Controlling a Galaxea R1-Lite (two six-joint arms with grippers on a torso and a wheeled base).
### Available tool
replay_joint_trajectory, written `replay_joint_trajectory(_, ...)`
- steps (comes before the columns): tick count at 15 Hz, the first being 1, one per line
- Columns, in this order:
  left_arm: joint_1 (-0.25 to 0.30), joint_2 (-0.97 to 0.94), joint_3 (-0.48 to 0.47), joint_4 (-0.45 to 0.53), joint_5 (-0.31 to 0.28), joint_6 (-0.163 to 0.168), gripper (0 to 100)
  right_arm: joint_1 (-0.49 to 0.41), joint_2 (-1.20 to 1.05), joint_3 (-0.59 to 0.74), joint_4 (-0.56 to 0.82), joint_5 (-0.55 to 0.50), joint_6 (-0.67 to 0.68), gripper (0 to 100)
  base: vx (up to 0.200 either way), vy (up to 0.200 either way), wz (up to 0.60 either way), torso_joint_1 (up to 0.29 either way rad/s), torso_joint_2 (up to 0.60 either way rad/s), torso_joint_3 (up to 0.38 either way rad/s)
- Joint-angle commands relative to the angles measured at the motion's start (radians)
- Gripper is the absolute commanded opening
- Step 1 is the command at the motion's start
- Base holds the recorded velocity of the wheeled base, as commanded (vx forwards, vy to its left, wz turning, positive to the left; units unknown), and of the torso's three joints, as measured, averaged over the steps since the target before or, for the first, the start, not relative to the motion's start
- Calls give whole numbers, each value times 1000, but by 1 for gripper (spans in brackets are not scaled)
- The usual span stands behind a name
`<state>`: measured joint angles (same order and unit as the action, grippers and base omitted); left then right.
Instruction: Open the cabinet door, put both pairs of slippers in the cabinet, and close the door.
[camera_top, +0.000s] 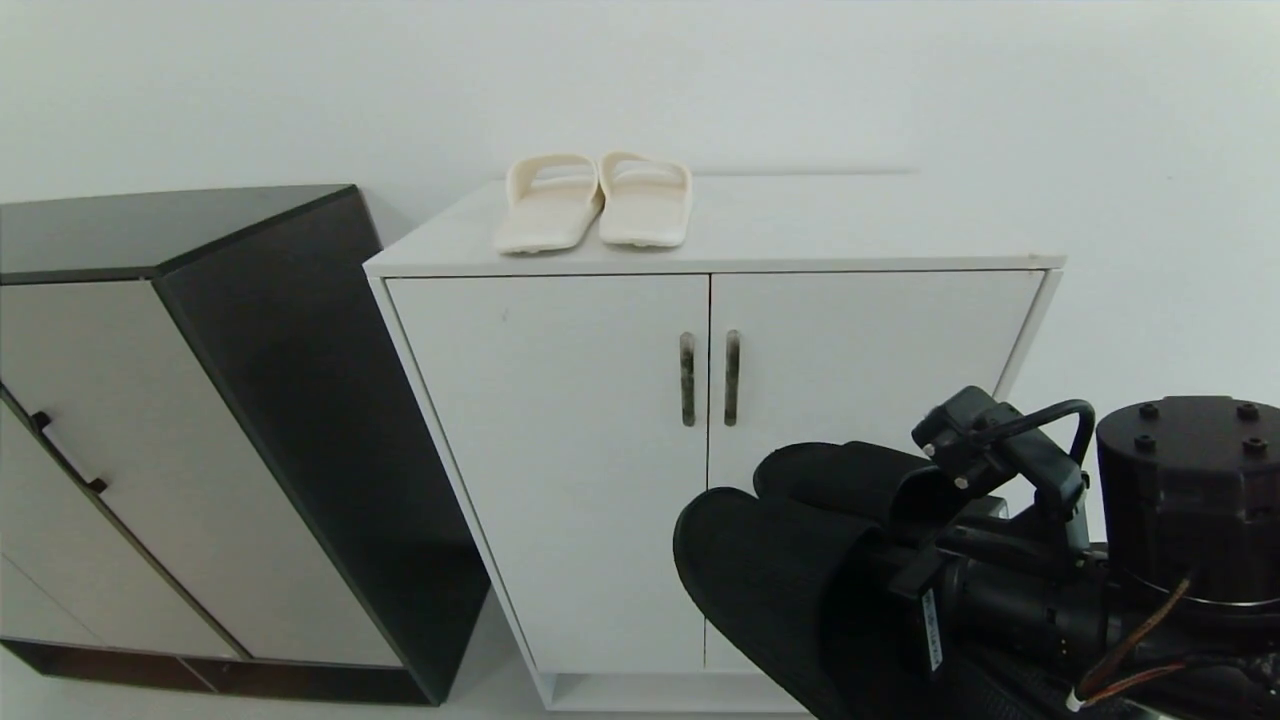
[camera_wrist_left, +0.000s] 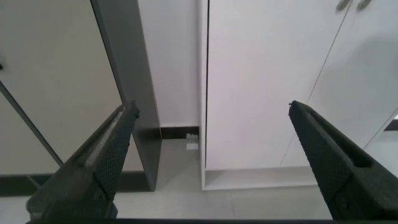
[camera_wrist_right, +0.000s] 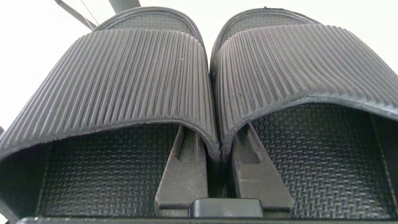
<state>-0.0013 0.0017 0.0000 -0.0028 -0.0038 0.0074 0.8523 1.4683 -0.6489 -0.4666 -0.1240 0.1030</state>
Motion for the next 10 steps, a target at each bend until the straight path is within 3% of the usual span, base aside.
replay_joint_trajectory(1, 0, 0, 0, 0, -5, 3, 100, 1, 7, 2, 0, 0, 0, 0, 0, 0, 0, -124, 461, 334)
replay_joint_trajectory(7, 0, 0, 0, -3, 4, 3, 100, 1, 17, 5, -1, 0, -8, 0, 0, 0, 0, -74, 451, 365)
replay_joint_trajectory(10, 0, 17, -3, -6, 4, 26, 100, 2, 24, 8, -6, 1, -14, 0, 0, 0, 0, -20, 342, 325)
